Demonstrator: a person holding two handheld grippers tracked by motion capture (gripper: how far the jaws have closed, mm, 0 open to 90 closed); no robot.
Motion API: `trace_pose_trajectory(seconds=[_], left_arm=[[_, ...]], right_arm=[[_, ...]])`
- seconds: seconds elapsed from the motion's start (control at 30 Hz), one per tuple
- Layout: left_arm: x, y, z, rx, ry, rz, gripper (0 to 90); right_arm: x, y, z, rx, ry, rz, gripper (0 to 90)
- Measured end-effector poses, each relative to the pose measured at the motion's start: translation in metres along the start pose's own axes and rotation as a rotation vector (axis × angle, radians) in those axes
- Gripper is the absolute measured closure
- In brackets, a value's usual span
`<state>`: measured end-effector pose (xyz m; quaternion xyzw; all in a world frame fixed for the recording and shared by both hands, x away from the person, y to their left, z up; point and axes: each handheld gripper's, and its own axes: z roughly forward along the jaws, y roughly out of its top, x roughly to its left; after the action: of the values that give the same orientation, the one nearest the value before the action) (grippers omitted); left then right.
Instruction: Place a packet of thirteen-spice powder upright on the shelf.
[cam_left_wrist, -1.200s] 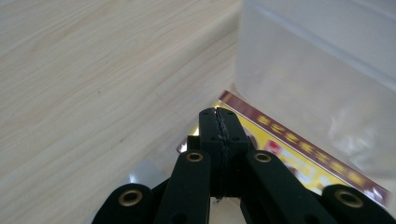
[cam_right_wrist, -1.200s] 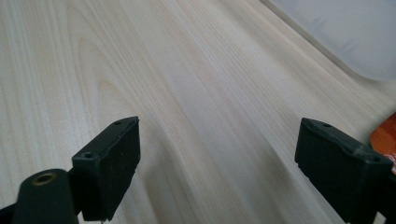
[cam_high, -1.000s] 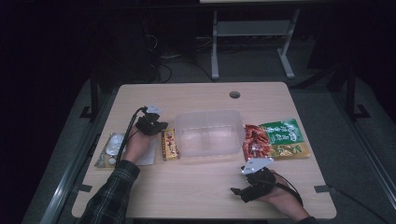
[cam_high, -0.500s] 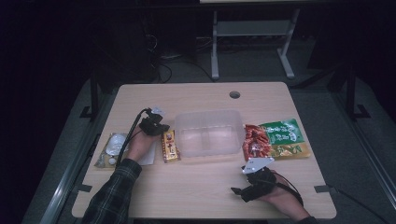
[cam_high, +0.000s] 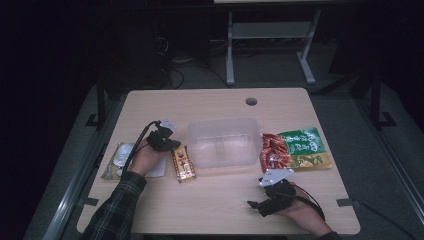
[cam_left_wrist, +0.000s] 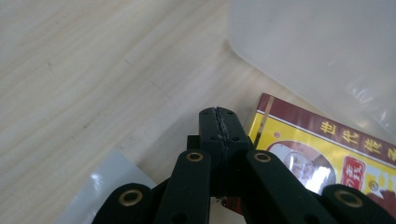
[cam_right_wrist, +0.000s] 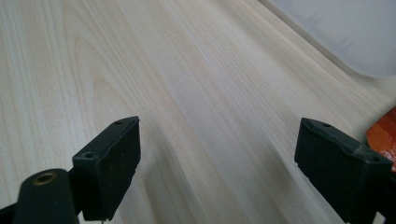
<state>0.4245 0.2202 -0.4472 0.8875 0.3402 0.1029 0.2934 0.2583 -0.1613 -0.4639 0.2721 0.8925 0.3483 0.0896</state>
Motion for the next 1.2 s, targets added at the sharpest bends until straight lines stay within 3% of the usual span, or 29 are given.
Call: trace_pose_trajectory(seconds=[0.27, 0.4, 0.47, 0.87, 1.2], left_arm=[[-0.017, -0.008, -0.014, 0.039, -0.025, 0.045, 89.9], [-0.028, -0.014, -0.020, 0.047, -0.049, 0.045, 89.9], [-0.032, -0.016, -0.022, 0.059, -0.042, 0.065, 89.9], [-0.059, -0.035, -0.035, 0.086, -0.073, 0.103, 89.9], [-0.084, -0.049, -0.043, 0.088, -0.153, 0.119, 89.8]], right_arm=[[0.001, 0.000, 0.000, 0.001, -0.002, 0.001, 14.0], [0.002, 0.001, 0.000, -0.001, -0.002, -0.004, 13.9], [0.002, 0.001, 0.000, 0.000, -0.003, 0.000, 13.9], [0.002, 0.001, -0.001, -0.005, -0.004, -0.003, 13.9], [0.002, 0.001, -0.003, -0.011, -0.010, -0.006, 13.9]])
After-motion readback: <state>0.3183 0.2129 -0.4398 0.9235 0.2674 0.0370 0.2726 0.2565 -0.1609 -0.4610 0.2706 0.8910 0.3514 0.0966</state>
